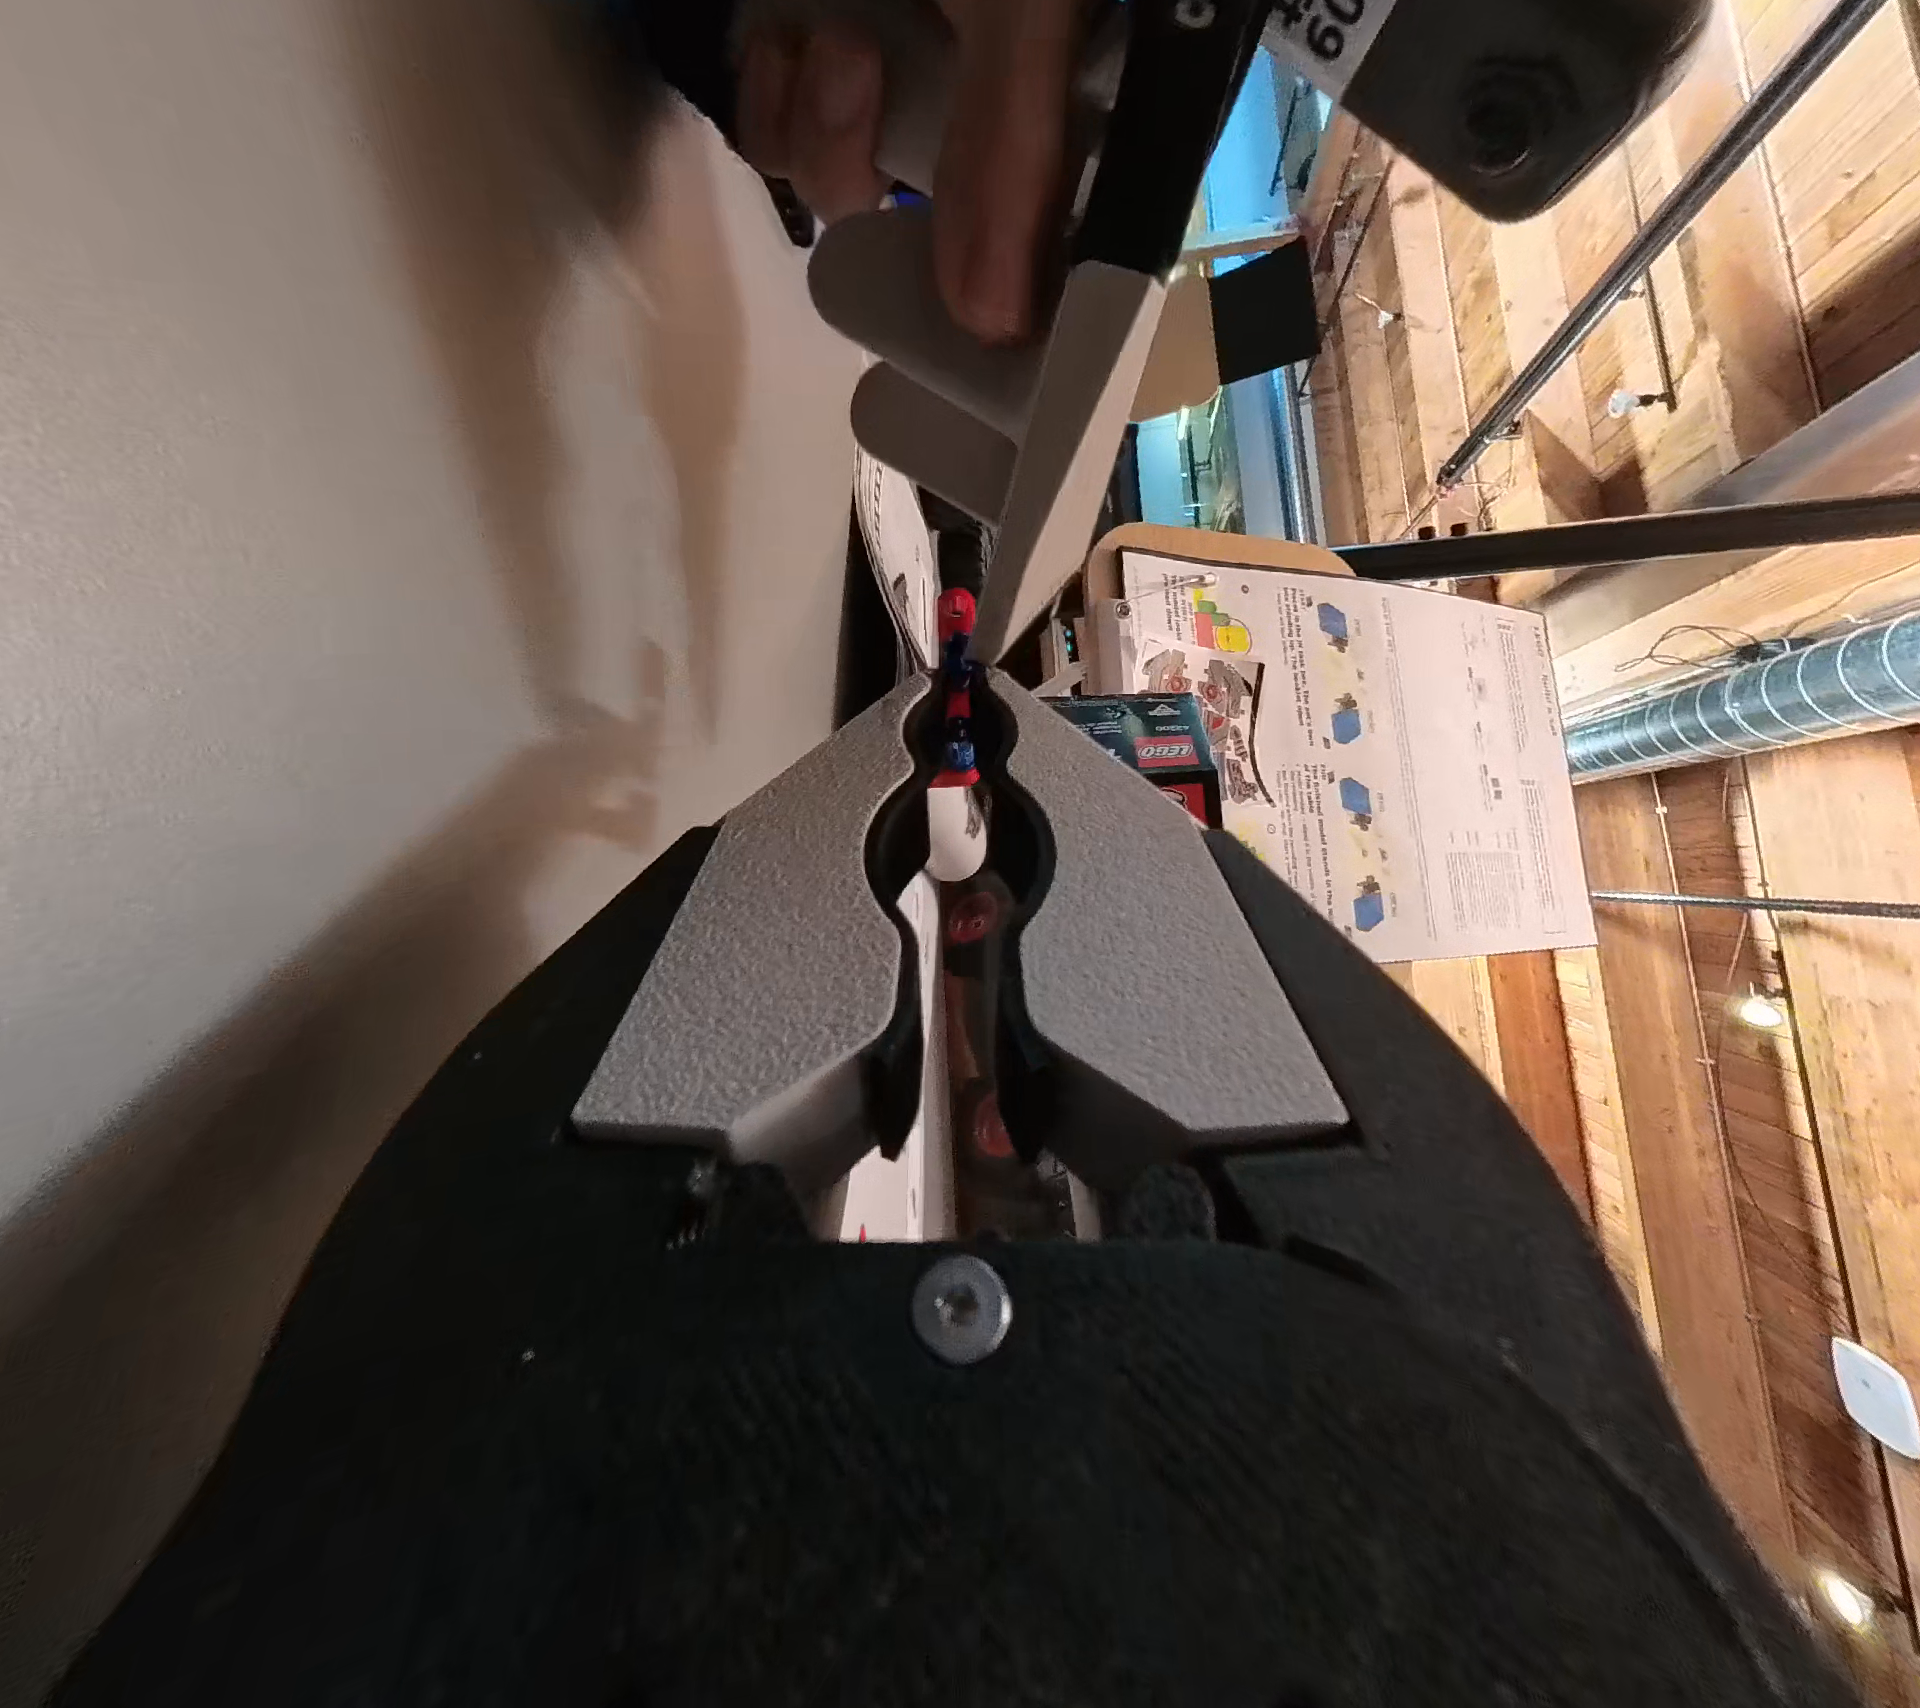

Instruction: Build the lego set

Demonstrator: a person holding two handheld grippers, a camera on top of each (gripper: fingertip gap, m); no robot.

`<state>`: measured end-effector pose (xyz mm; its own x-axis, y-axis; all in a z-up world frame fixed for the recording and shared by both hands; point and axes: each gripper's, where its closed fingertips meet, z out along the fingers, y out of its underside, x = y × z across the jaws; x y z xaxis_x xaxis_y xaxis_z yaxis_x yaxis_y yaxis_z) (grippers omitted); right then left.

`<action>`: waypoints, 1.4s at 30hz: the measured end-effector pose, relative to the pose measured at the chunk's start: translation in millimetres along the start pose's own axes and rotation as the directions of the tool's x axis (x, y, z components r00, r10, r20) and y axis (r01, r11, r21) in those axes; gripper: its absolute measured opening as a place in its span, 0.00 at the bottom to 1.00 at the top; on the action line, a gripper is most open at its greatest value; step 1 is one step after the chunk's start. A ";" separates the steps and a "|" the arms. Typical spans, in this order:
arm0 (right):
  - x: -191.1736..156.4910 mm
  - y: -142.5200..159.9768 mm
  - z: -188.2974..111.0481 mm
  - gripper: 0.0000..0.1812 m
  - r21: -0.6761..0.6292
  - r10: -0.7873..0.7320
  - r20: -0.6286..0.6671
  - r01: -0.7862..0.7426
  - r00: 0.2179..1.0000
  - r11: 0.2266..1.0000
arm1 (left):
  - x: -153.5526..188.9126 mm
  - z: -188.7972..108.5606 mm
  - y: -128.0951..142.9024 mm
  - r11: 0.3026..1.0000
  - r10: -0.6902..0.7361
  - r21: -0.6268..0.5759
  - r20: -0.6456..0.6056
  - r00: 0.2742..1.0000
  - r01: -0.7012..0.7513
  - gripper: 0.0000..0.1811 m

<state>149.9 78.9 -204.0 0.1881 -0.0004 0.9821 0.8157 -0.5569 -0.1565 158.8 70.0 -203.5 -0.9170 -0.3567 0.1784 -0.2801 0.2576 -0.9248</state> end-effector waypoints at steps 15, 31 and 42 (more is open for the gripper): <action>-5.1 2.2 4.1 0.00 -0.033 -0.020 0.009 0.020 1.000 0.999 | 2.5 2.9 13.9 0.995 0.050 -0.087 -0.010 0.999 -0.051 0.14; -8.6 3.8 4.7 0.01 -0.038 0.010 0.017 -0.010 1.000 0.999 | 1.0 4.1 16.6 0.994 0.003 -0.105 -0.029 1.000 -0.006 0.14; -10.4 4.2 4.4 0.01 -0.032 0.029 0.029 -0.028 0.999 0.999 | 0.9 5.3 19.0 0.993 -0.020 -0.121 -0.040 0.999 0.015 0.14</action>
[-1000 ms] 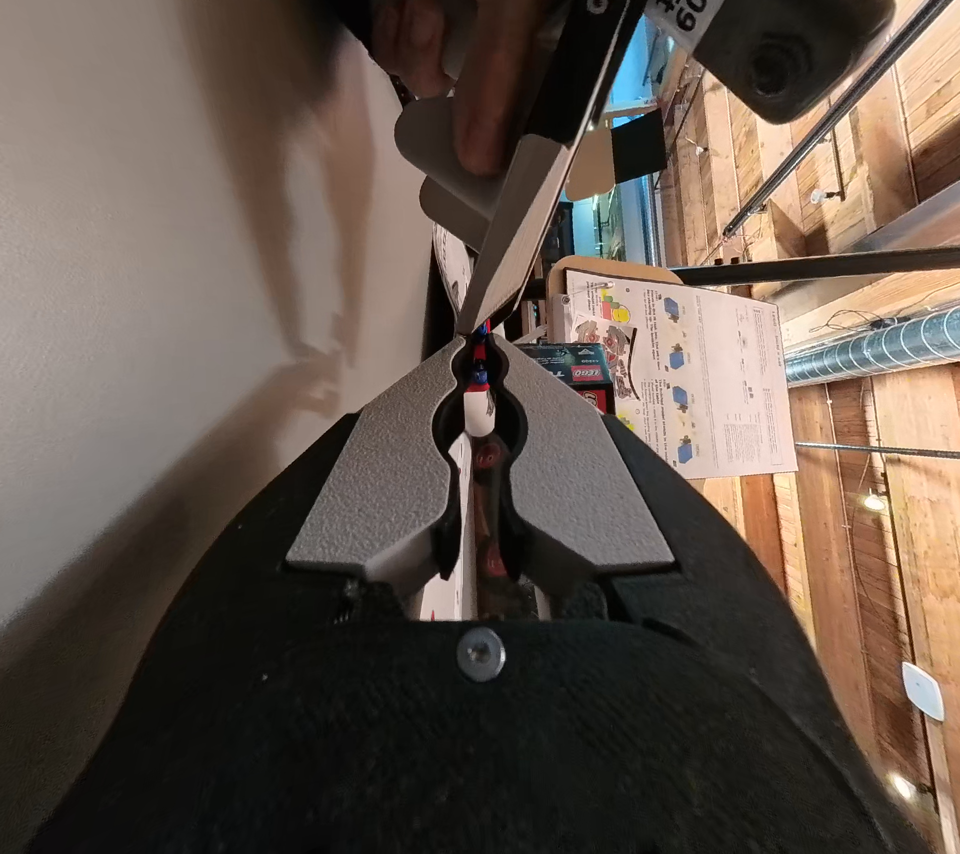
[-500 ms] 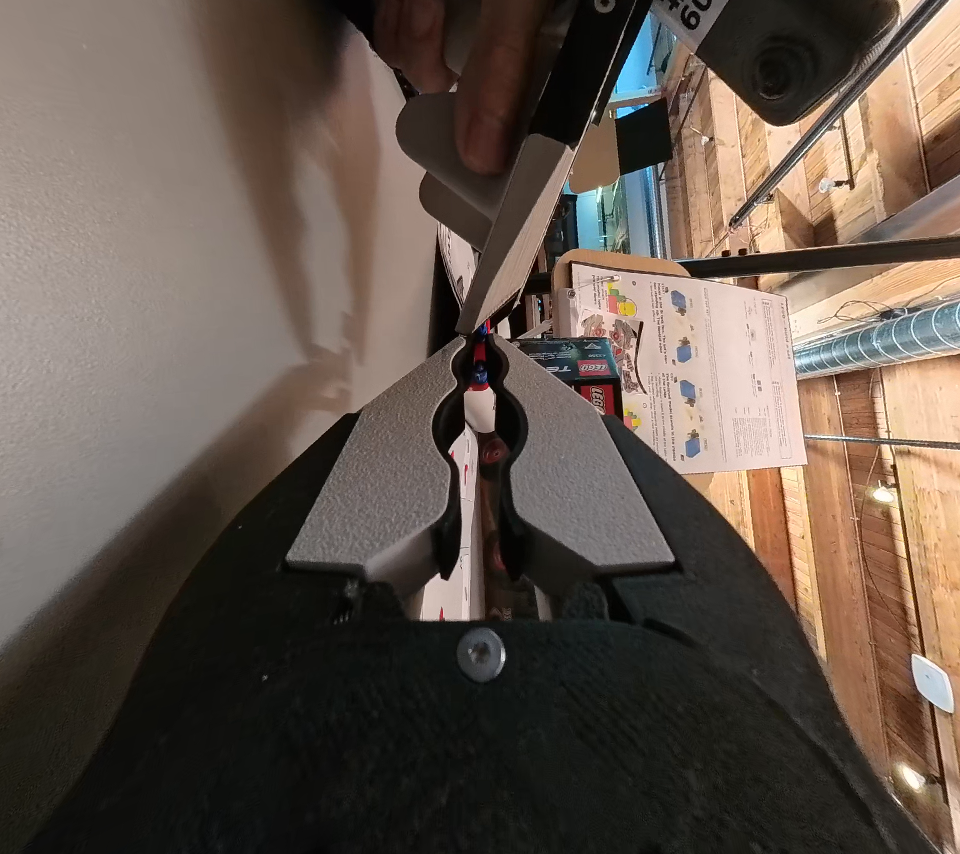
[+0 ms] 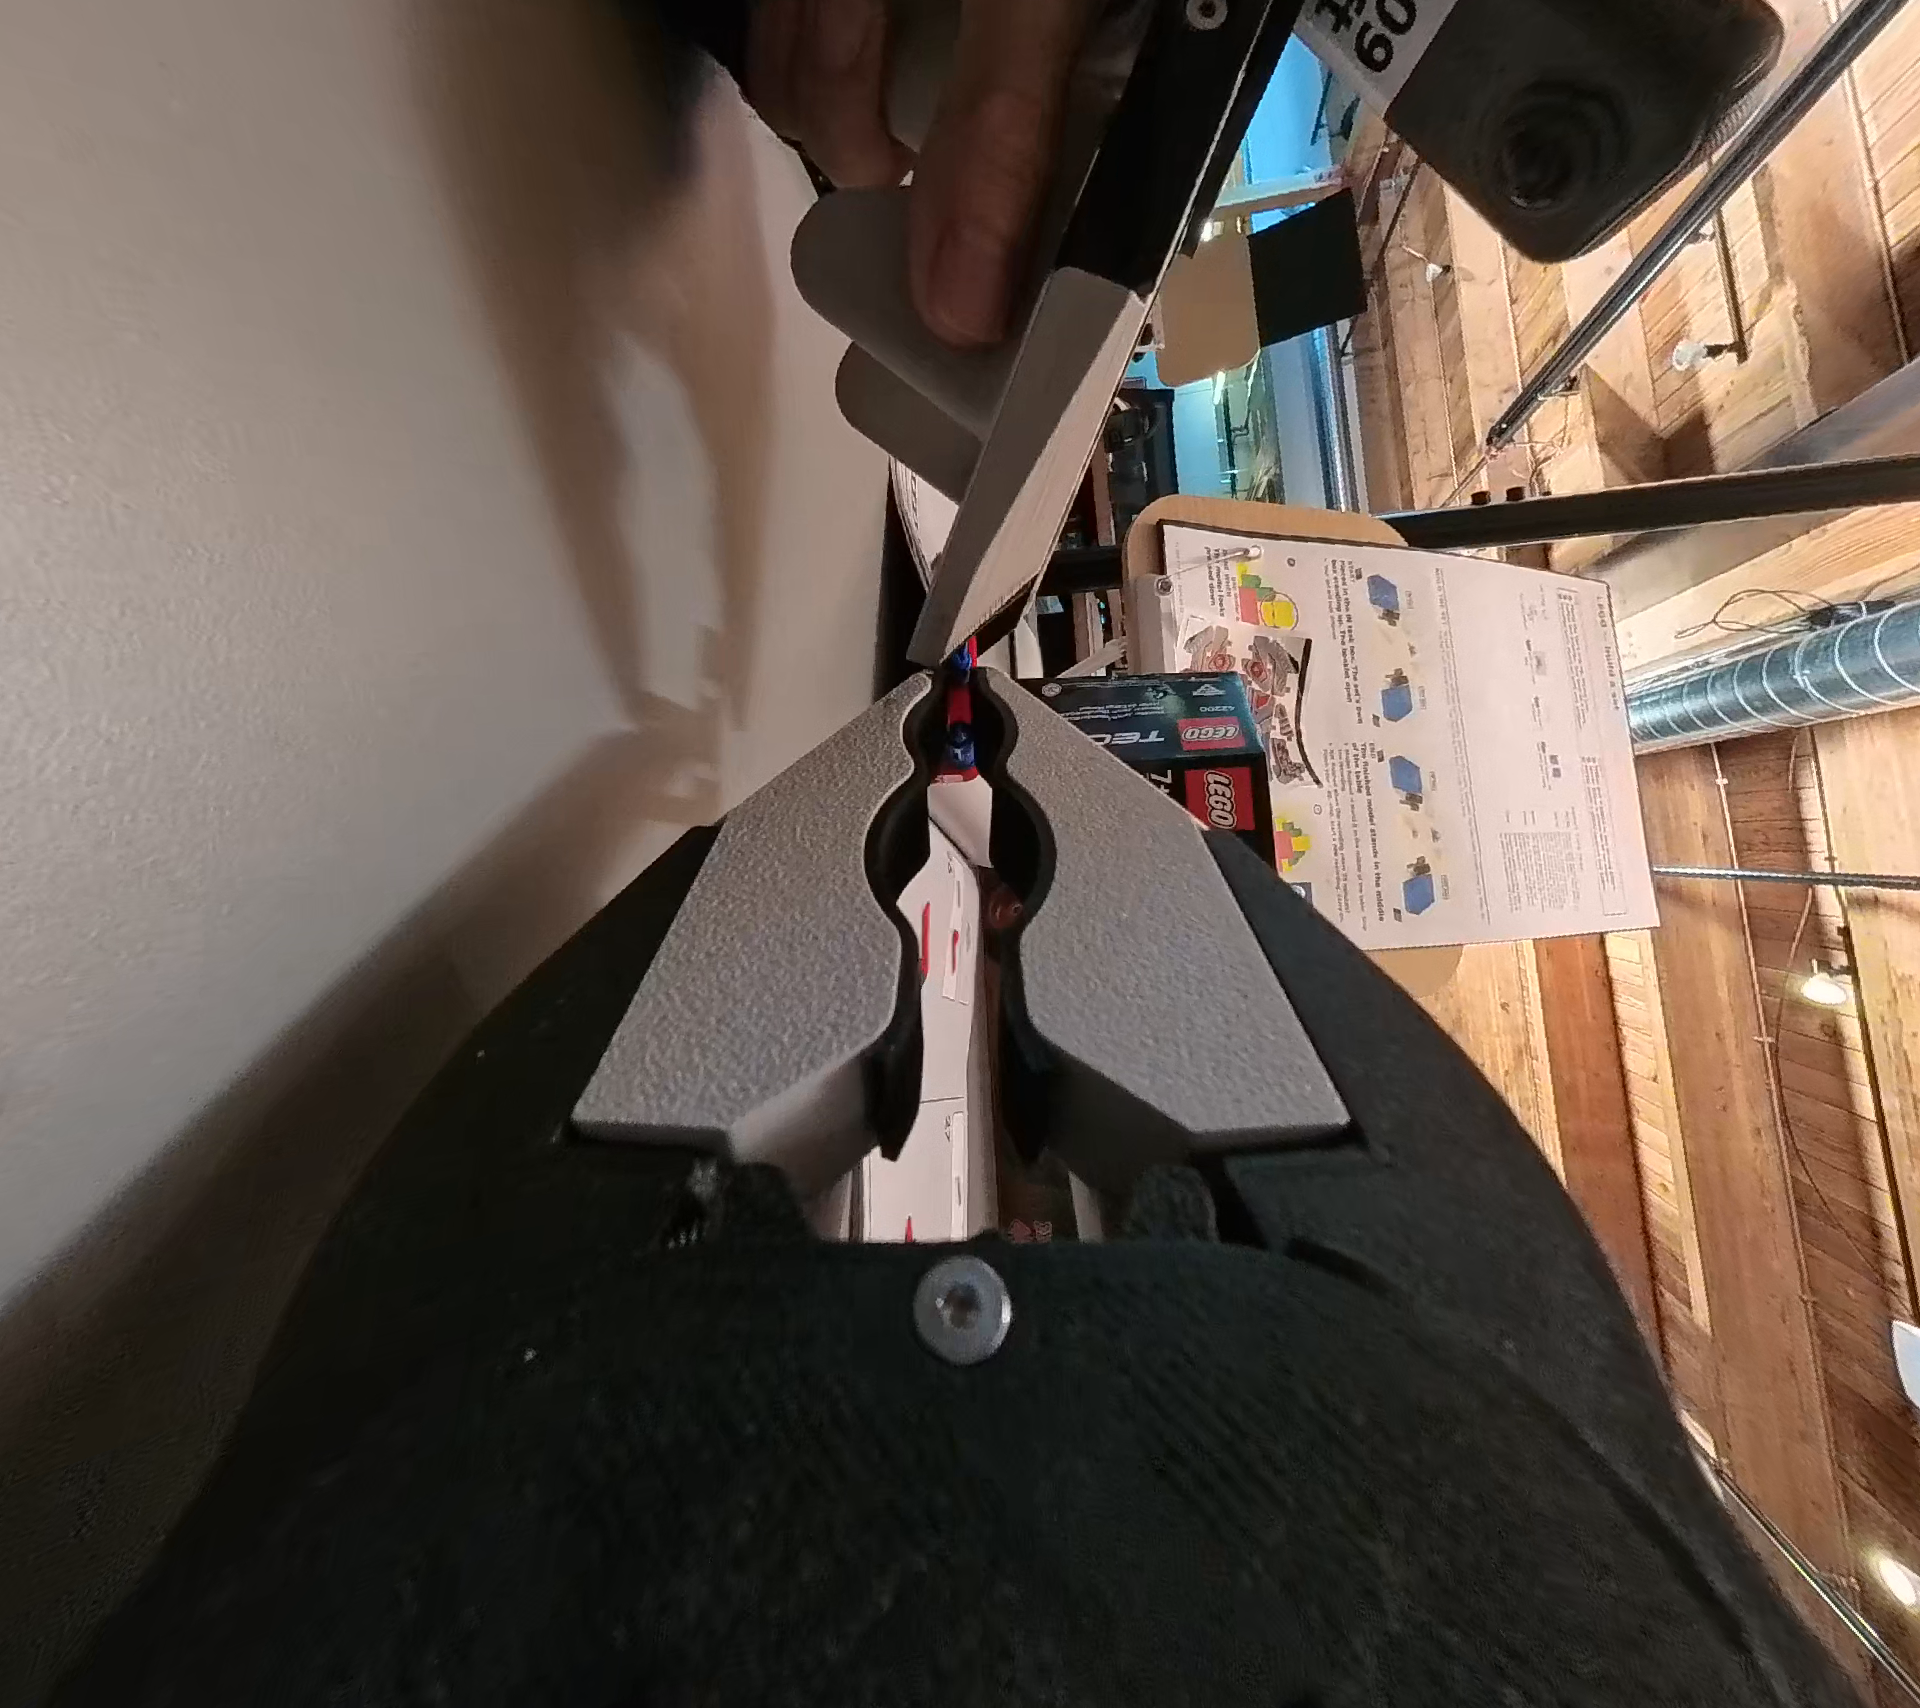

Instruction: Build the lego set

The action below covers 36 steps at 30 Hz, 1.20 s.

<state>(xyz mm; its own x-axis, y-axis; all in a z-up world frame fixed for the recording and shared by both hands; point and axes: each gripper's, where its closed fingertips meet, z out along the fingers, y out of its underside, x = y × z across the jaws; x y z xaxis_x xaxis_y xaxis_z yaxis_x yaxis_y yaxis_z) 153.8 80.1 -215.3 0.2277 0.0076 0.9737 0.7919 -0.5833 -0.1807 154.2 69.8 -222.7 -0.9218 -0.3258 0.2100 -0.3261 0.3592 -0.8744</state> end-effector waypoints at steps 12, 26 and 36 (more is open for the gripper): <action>-0.1 -0.6 1.0 0.00 -0.008 -0.024 -0.006 0.024 1.000 1.000 | -1.1 -0.8 0.1 0.999 0.046 -0.003 0.031 0.998 -0.046 0.14; 4.9 -10.0 -3.8 0.00 0.004 -0.149 -0.052 0.149 0.988 0.989 | 10.1 0.6 3.8 0.981 0.195 -0.028 0.014 0.981 -0.194 0.19; 5.1 -4.9 -6.0 0.01 -0.002 -0.122 -0.037 0.122 0.992 0.993 | 10.3 -3.5 -7.5 0.988 0.144 0.052 0.008 0.989 -0.145 0.16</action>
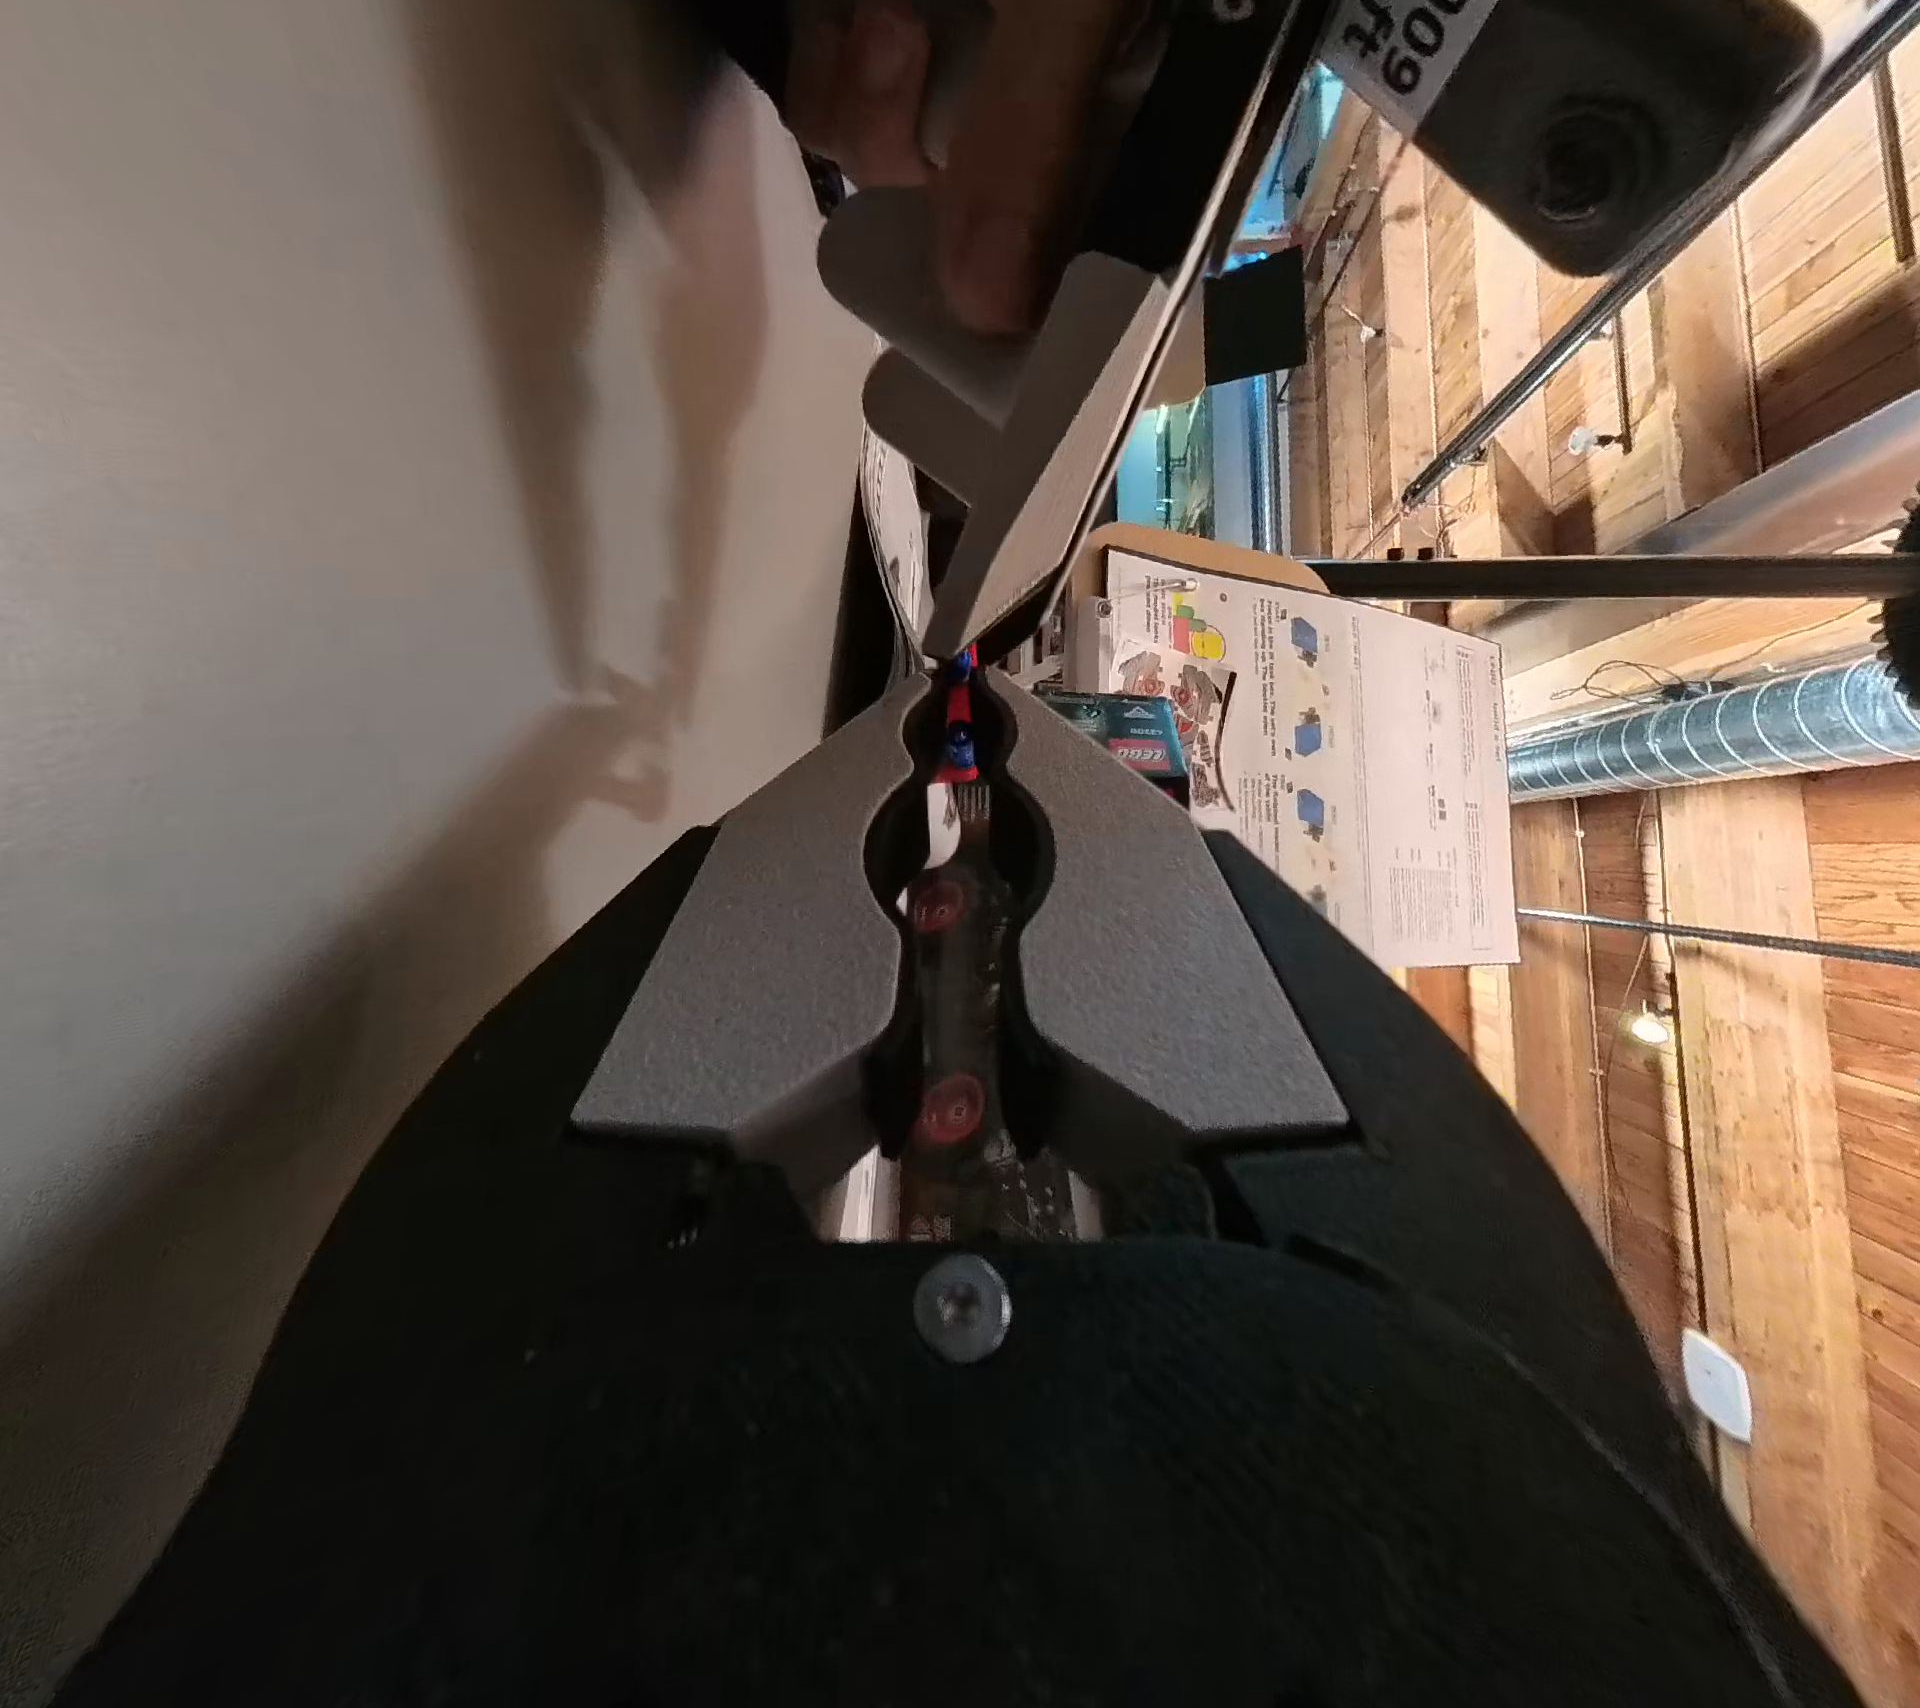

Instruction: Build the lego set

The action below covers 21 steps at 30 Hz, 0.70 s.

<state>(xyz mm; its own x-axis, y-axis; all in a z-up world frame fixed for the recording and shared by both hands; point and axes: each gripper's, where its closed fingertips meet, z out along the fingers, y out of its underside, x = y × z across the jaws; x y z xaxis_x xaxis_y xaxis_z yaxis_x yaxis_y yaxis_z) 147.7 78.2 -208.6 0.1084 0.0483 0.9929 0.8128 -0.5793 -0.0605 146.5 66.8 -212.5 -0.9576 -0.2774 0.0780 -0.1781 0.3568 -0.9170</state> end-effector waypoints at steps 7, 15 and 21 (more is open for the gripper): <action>-0.9 0.4 0.3 0.02 0.015 0.050 0.010 -0.050 0.999 0.999 | -3.6 0.1 3.5 0.999 0.024 -0.024 0.027 0.999 -0.023 0.12; 23.2 4.5 -7.8 0.31 0.059 0.569 0.182 -0.587 0.802 0.808 | -24.6 -9.3 11.3 0.952 0.300 -0.125 0.193 0.934 -0.280 0.13; -12.4 9.7 -10.7 0.20 -0.208 0.818 0.518 -0.892 0.248 0.402 | -8.2 -7.8 -2.1 0.899 0.437 -0.065 0.165 0.884 -0.432 0.12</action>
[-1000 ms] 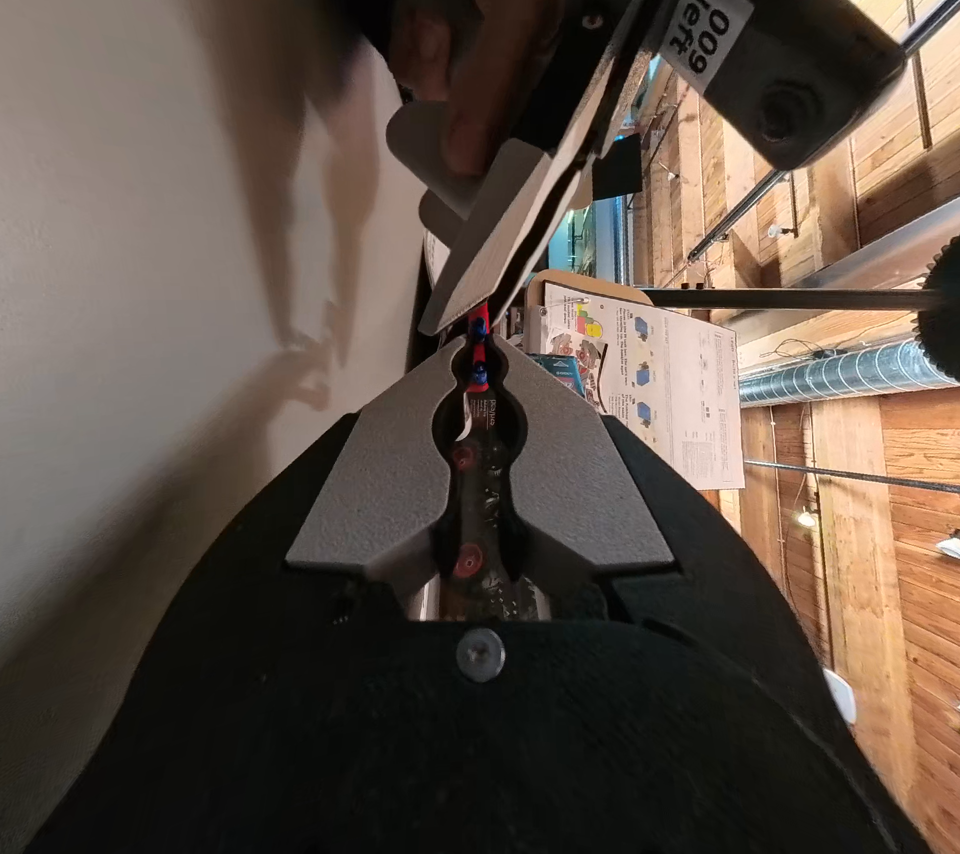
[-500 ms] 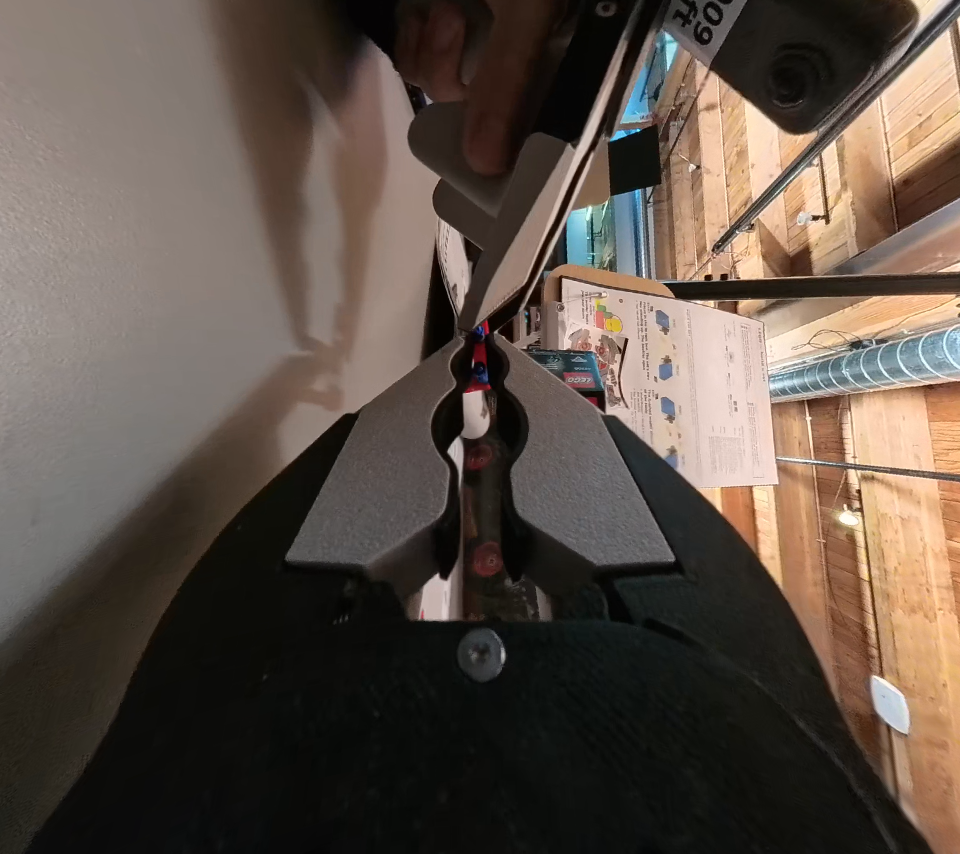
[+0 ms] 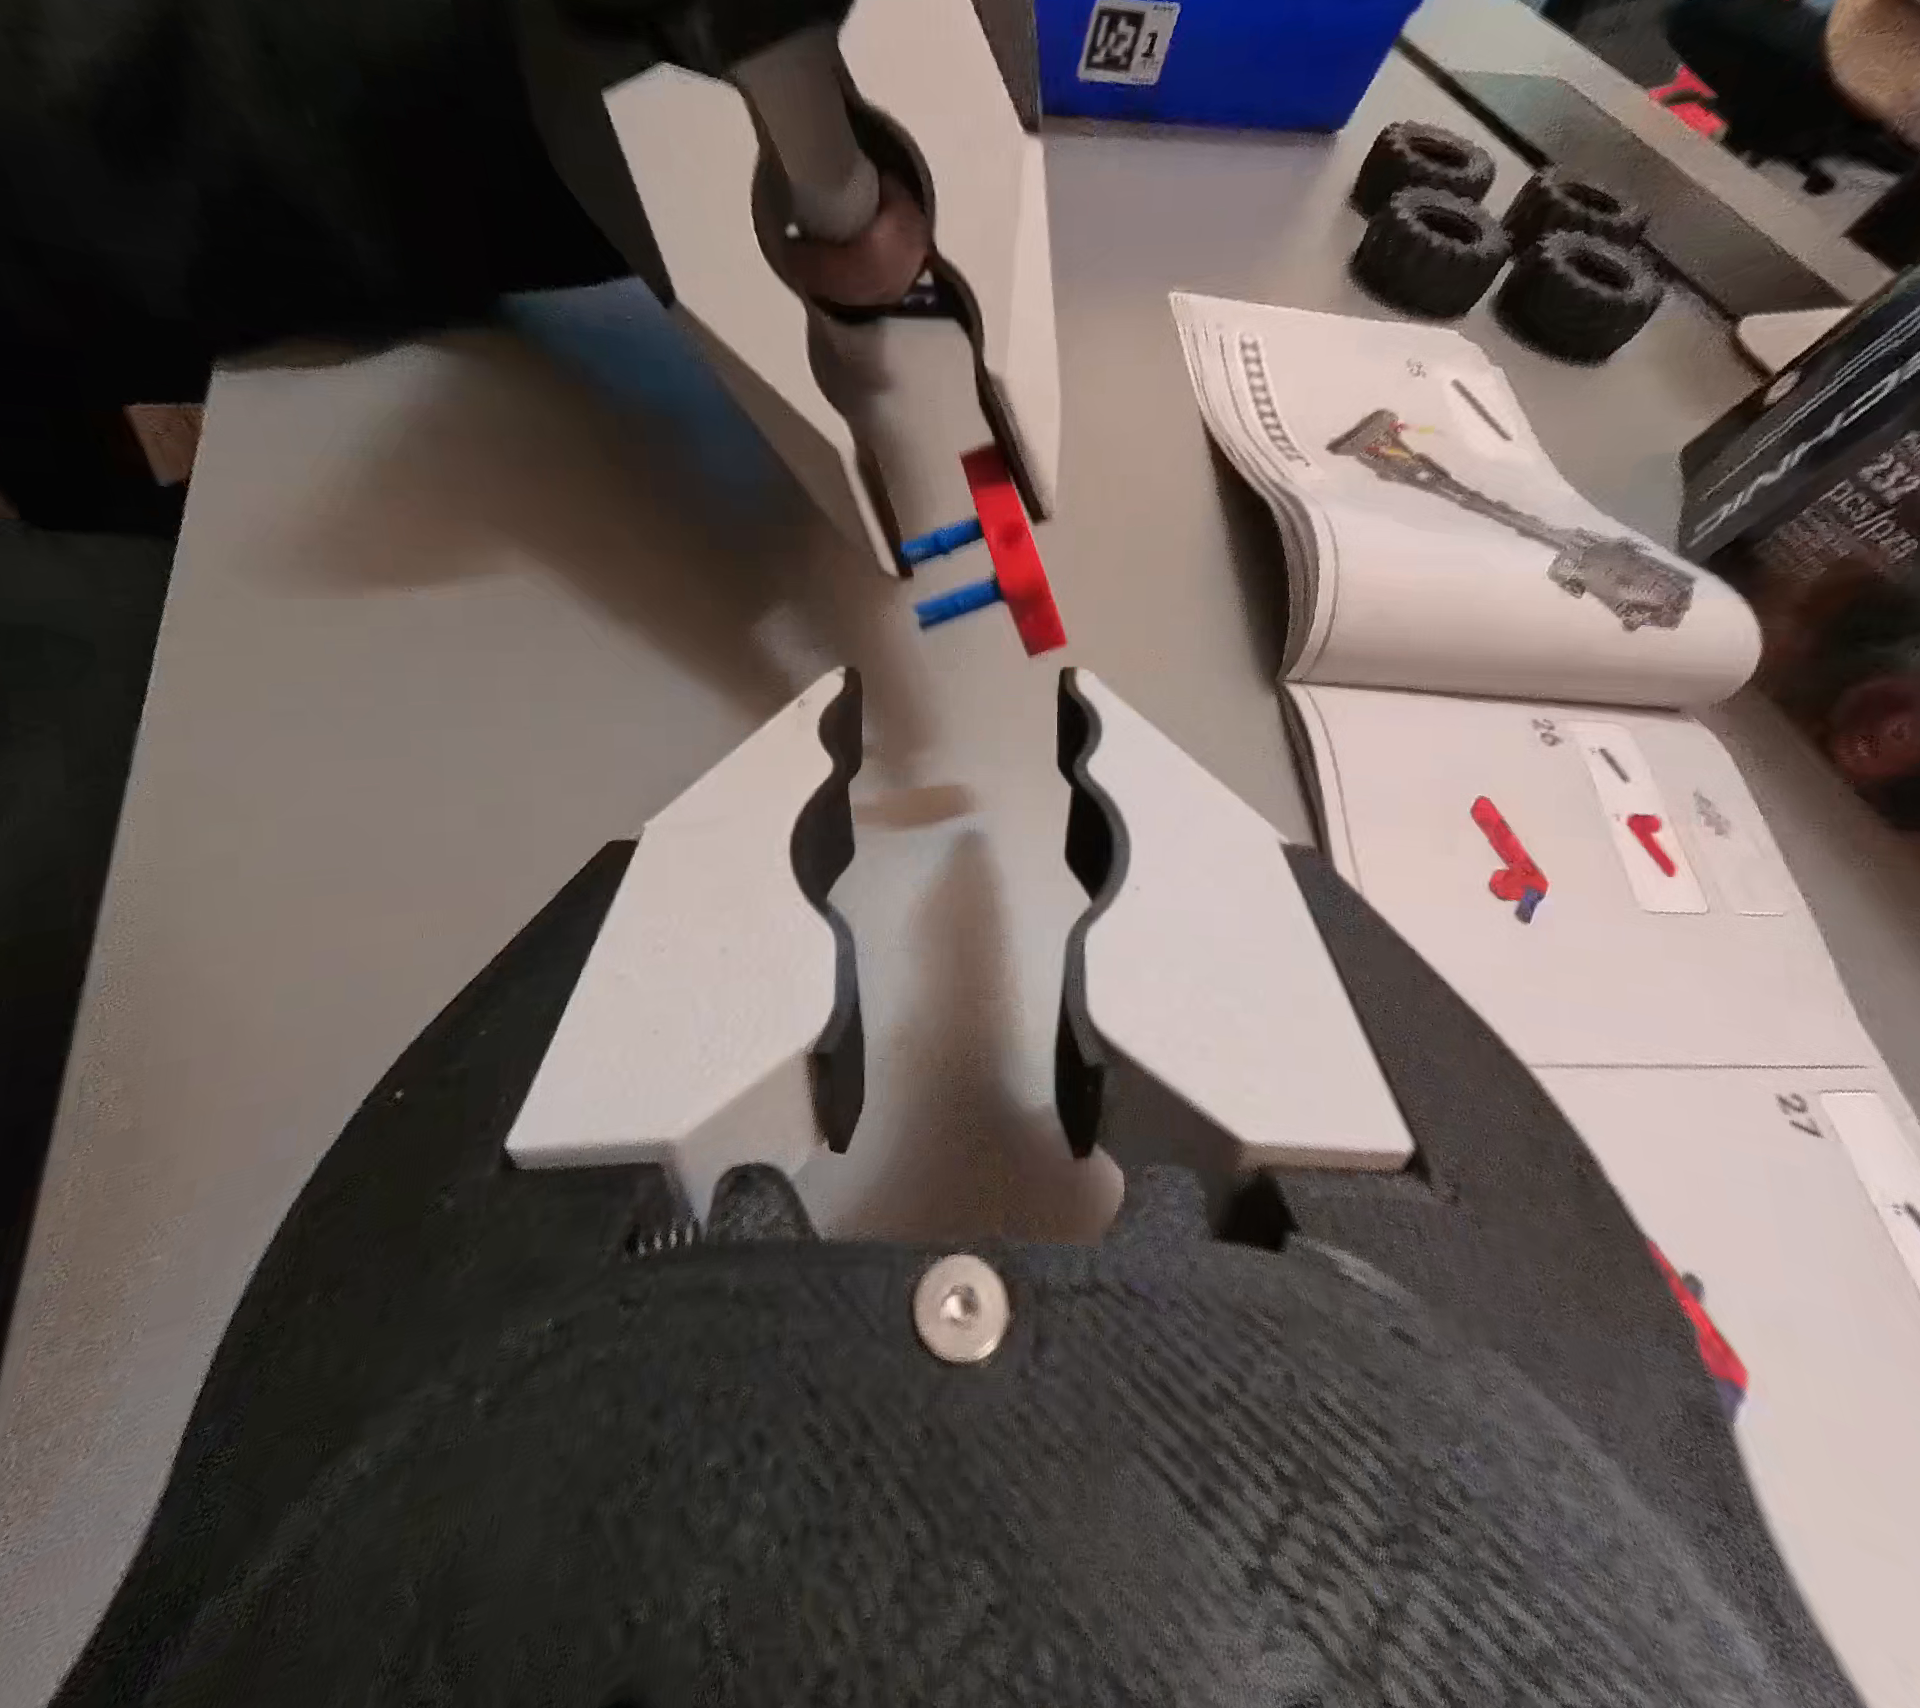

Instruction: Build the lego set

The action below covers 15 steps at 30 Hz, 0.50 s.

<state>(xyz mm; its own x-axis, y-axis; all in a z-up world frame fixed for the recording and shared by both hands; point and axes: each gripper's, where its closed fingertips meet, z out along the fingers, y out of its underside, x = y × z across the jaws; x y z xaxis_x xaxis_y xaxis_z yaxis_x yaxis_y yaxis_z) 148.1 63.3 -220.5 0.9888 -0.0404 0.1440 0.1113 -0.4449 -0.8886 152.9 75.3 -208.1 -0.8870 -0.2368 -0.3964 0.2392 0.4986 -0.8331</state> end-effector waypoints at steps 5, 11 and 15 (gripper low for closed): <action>-2.0 -7.1 -7.1 0.23 0.069 -0.113 -0.023 0.114 0.993 0.991 | 9.6 0.0 -5.5 0.999 0.025 0.035 -0.049 0.998 -0.023 0.12; -13.9 -6.9 -4.3 0.20 0.074 -0.174 0.043 0.171 0.984 0.983 | 18.2 2.0 -5.9 0.999 0.036 0.038 -0.097 0.995 -0.032 0.12; -15.6 -9.8 -4.8 0.15 0.093 -0.180 0.047 0.176 0.982 0.980 | 22.0 3.0 -5.7 0.999 0.042 0.037 -0.117 0.992 -0.038 0.12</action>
<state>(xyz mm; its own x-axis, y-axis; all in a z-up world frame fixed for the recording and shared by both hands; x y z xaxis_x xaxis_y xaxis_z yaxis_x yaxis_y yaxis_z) 131.0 64.0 -211.9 0.9560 0.0831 0.2812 0.2919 -0.3600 -0.8861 133.2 64.7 -213.3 -0.9163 -0.1166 -0.3832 0.2870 0.4761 -0.8313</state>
